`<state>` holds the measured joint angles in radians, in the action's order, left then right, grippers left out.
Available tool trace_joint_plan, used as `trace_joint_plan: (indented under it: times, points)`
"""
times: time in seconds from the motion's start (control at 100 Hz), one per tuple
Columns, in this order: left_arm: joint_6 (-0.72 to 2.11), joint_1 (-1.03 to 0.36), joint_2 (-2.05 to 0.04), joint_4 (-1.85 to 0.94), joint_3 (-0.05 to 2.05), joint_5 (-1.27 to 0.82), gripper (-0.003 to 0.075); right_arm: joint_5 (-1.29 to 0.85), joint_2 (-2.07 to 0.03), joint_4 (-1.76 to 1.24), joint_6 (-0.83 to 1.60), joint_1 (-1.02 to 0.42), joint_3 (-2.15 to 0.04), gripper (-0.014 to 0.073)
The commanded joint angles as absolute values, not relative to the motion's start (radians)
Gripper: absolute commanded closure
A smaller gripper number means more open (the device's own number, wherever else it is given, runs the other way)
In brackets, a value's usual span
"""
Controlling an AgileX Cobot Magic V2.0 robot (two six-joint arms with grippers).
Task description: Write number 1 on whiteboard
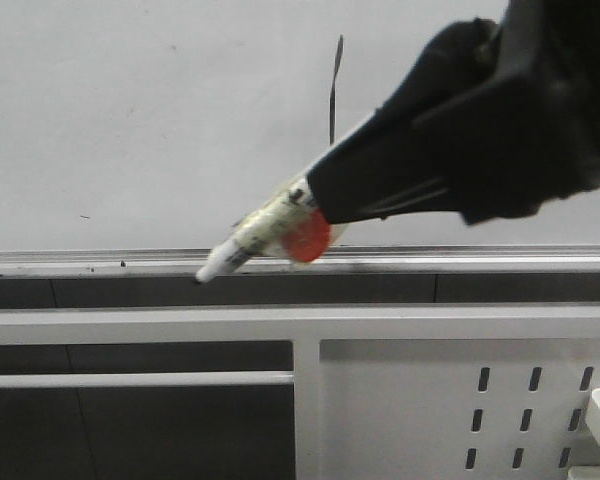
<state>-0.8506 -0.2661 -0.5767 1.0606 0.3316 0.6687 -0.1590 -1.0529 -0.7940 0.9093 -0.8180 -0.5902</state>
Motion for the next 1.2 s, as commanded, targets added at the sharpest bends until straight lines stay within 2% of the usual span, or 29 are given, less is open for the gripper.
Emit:
trace_joint_plan:
  times: [0.0, 0.09, 0.16, 0.28, 0.33, 0.63, 1.05, 1.19]
  points:
    - [-0.932, -0.264, -0.590, 1.238, 0.361, 0.748, 0.0737, -0.236, -1.033, -0.766, 0.914, -0.821, -0.676, 0.0663]
    - [-0.952, -0.264, -0.608, 1.422, 0.361, 0.767, 0.0682, -0.294, -1.037, -0.726, 0.914, -0.821, -0.727, 0.0663]
    - [-0.952, -0.264, -0.625, 1.506, 0.361, 0.781, 0.0566, -0.342, -1.037, -0.668, 0.914, -0.821, -0.758, 0.0663]
    - [-0.952, -0.264, -0.666, 1.525, 0.362, 0.784, 0.0307, -0.401, -1.037, -0.628, 0.914, -0.821, -0.802, 0.0663]
    - [-0.952, -0.264, -0.689, 1.525, 0.363, 0.787, 0.0259, -0.416, -1.037, -0.628, 0.914, -0.821, -0.820, 0.0663]
    - [-0.932, -0.264, -0.801, 1.526, 0.363, 0.804, 0.0334, -0.477, -1.037, -0.628, 0.914, -0.823, -0.903, 0.0663]
    - [-0.922, -0.264, -0.973, 1.526, 0.463, 0.929, 0.0334, -0.480, -1.052, -0.642, 0.914, -0.829, -0.911, 0.0663]
    - [-0.920, -0.307, -1.054, 1.526, 0.486, 0.955, 0.0334, -0.470, -1.054, -0.642, 0.914, -0.829, -0.911, 0.0663]
